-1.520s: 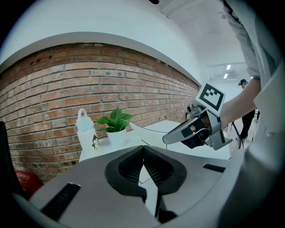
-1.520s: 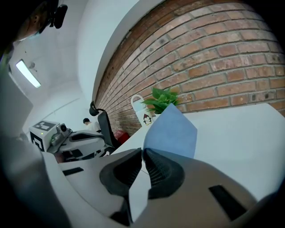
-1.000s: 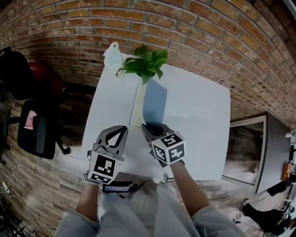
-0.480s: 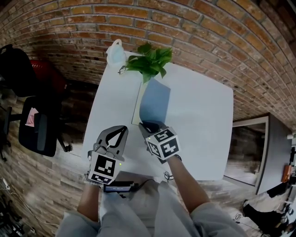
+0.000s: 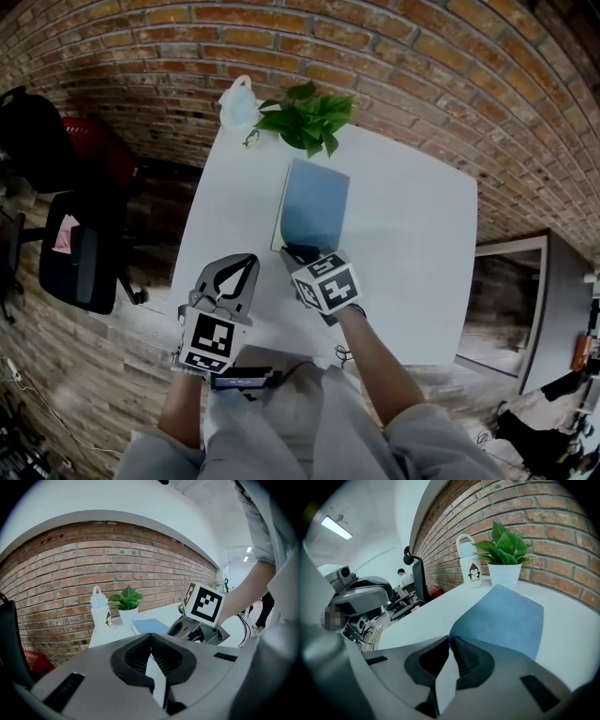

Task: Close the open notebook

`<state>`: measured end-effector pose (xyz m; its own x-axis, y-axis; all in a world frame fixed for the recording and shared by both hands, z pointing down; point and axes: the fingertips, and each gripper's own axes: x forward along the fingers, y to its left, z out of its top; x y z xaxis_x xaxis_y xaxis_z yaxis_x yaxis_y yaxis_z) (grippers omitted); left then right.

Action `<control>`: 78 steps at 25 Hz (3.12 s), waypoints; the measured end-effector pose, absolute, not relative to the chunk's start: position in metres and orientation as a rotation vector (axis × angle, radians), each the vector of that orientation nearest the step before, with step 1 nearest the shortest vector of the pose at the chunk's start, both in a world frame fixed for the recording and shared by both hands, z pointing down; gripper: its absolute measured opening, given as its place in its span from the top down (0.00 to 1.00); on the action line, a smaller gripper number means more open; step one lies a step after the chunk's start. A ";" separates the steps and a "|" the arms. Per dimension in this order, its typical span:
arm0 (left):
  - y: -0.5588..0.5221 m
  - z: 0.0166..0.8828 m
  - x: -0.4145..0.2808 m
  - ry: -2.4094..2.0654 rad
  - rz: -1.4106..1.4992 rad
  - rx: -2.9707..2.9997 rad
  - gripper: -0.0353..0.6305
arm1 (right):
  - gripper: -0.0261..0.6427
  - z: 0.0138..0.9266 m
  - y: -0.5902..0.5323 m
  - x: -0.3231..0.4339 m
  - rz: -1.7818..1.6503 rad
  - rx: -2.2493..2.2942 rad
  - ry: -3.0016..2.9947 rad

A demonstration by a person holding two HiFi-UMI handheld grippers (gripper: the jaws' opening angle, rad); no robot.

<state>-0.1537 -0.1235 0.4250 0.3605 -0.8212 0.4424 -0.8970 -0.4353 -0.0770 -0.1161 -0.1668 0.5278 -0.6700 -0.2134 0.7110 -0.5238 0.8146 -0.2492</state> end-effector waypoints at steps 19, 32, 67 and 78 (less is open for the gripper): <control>-0.123 0.421 -0.157 -1.568 0.628 2.438 0.92 | 0.76 0.535 -0.158 -0.126 0.906 0.544 -2.339; -0.117 0.383 -0.140 -1.592 0.567 2.488 0.92 | 0.87 0.451 -0.174 -0.073 0.600 0.871 -2.563; -0.085 0.291 -0.082 -1.564 0.459 2.686 0.92 | 0.88 0.300 -0.110 0.063 0.167 1.323 -2.643; -0.082 0.287 -0.073 -1.547 0.455 2.712 0.92 | 0.89 0.303 -0.105 0.059 0.175 1.298 -2.642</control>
